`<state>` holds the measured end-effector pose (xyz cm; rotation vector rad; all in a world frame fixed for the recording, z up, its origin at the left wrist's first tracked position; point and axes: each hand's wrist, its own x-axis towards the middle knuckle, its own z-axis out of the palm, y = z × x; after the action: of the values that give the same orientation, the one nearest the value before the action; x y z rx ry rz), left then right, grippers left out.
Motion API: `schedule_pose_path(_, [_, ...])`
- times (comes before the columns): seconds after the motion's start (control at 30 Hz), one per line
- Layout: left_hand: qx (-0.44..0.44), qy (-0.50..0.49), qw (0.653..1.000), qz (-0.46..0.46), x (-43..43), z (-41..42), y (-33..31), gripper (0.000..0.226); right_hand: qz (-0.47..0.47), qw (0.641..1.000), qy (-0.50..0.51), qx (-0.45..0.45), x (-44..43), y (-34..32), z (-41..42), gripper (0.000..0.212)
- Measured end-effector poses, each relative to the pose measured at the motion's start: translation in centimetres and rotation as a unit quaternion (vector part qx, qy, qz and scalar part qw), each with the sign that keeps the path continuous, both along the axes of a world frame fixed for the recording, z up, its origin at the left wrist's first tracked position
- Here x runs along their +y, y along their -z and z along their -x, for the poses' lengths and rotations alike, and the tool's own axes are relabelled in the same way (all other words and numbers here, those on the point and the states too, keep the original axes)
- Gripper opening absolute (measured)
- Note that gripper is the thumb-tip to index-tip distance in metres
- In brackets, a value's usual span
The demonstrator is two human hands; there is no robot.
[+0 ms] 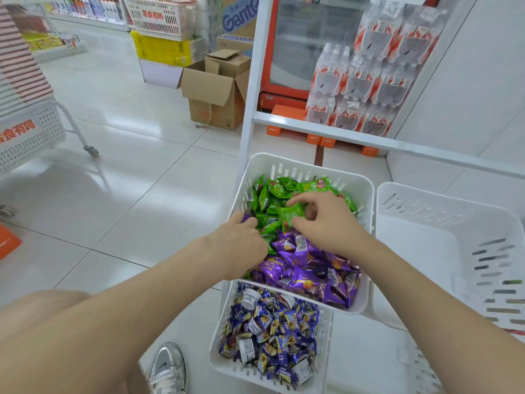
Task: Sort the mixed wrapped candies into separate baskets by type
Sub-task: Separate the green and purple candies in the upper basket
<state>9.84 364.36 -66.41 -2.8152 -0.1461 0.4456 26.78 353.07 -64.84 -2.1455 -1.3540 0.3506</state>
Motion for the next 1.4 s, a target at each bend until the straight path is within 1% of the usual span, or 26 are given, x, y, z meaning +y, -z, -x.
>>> schedule_pose_path(0.03, [-0.009,-0.002,1.000,0.025,0.2,-0.1,-0.2,0.012,0.022,0.999,-0.006,0.036,-0.2,-0.3,0.1,0.024])
schedule_pose_path(0.1, [-0.048,-0.029,0.989,0.140,0.6,-0.1,-1.1,0.009,0.016,0.990,0.020,0.140,-0.3,-0.8,0.3,0.022])
schedule_pose_path(0.17, [-0.118,-0.075,0.959,0.246,1.4,-0.3,-2.3,0.014,-0.052,0.972,0.095,0.209,-0.2,-1.0,0.0,0.018])
schedule_pose_path(0.2, [-0.169,-0.093,0.942,0.275,2.0,-0.4,-3.0,0.016,-0.083,0.966,0.129,0.207,0.0,-0.9,-0.4,0.017])
schedule_pose_path(0.27, [-0.281,-0.114,0.913,0.274,3.2,-1.1,-3.9,0.017,-0.095,0.974,0.161,0.129,0.2,-0.6,-1.4,0.018])
schedule_pose_path(0.33, [-0.376,-0.125,0.888,0.235,4.1,-2.4,-4.1,0.019,-0.078,0.984,0.156,0.037,0.4,-0.2,-2.0,0.021])
schedule_pose_path(0.4, [-0.433,-0.132,0.870,0.194,4.8,-4.2,-3.7,0.020,-0.079,0.988,0.133,-0.010,0.8,0.2,-2.1,0.021])
schedule_pose_path(0.43, [-0.445,-0.127,0.870,0.168,5.1,-5.0,-3.5,0.022,-0.081,0.989,0.119,-0.031,1.0,0.4,-1.9,0.021])
schedule_pose_path(0.47, [-0.443,-0.119,0.878,0.135,5.3,-5.8,-3.3,0.025,-0.084,0.990,0.106,-0.051,1.3,0.5,-1.8,0.020])
schedule_pose_path(0.5, [-0.419,-0.113,0.895,0.099,5.4,-6.4,-3.1,0.027,-0.092,0.989,0.094,-0.068,1.6,0.7,-1.7,0.017])
schedule_pose_path(0.57, [-0.300,-0.108,0.947,0.033,4.8,-7.3,-3.0,0.029,-0.108,0.985,0.088,-0.101,2.1,0.8,-1.6,0.014])
schedule_pose_path(0.63, [-0.196,-0.103,0.974,0.047,4.2,-7.6,-2.8,0.029,-0.141,0.976,0.086,-0.140,2.5,0.9,-1.5,0.019])
schedule_pose_path(0.7, [-0.168,-0.088,0.980,0.063,3.6,-7.2,-3.2,0.026,-0.180,0.965,0.075,-0.175,3.0,0.8,-1.3,0.024])
schedule_pose_path(0.8, [-0.218,-0.103,0.969,0.048,3.4,-5.9,-4.3,0.029,-0.184,0.954,0.062,-0.227,4.2,0.9,-1.1,0.025])
schedule_pose_path(0.87, [-0.234,-0.116,0.964,0.056,3.1,-4.6,-4.8,0.023,-0.115,0.946,0.042,-0.300,4.8,1.2,-1.0,0.028])
schedule_pose_path(0.93, [-0.184,-0.103,0.975,0.067,2.1,-3.5,-4.6,0.006,0.002,0.943,0.014,-0.332,4.9,1.3,-0.2,0.044])
schedule_pose_path(0.97, [-0.141,-0.099,0.982,0.075,1.5,-3.0,-4.2,0.010,0.046,0.942,0.007,-0.332,4.9,1.3,0.3,0.054])
schedule_pose_path(1.0, [-0.089,-0.098,0.989,0.070,0.9,-2.6,-3.8,0.020,0.058,0.942,0.006,-0.329,4.7,1.2,0.6,0.061])
schedule_pose_path(1.03, [-0.045,-0.094,0.993,0.055,0.4,-2.3,-3.6,0.029,0.046,0.944,0.007,-0.327,4.4,1.1,0.9,0.063])
schedule_pose_path(1.1, [-0.003,-0.058,0.998,-0.001,-0.3,-1.9,-2.9,0.033,-0.021,0.948,0.007,-0.316,3.7,0.7,1.4,0.054])
schedule_pose_path(1.17, [-0.001,-0.047,0.998,-0.050,-0.5,-1.8,-1.9,0.028,-0.067,0.956,-0.012,-0.285,3.2,0.6,1.7,0.034])
schedule_pose_path(1.23, [-0.001,-0.071,0.997,-0.033,-0.5,-1.9,-1.6,0.024,-0.023,0.968,-0.036,-0.247,2.6,0.5,2.2,0.018])
schedule_pose_path(1.3, [-0.009,-0.102,0.995,0.008,-0.5,-1.9,-1.9,0.014,0.045,0.971,-0.039,-0.233,2.2,0.8,2.6,0.016])
schedule_pose_path(1.33, [-0.031,-0.114,0.993,0.030,-0.1,-1.8,-2.1,0.018,0.059,0.970,-0.032,-0.233,2.1,1.1,2.6,0.019])
schedule_pose_path(1.37, [-0.058,-0.120,0.990,0.053,0.3,-1.6,-2.6,0.021,0.058,0.972,-0.022,-0.226,2.0,1.3,2.6,0.022])
schedule_pose_path(1.4, [-0.092,-0.132,0.984,0.075,1.0,-1.4,-3.1,0.019,0.048,0.977,-0.009,-0.208,2.0,1.3,2.6,0.026])
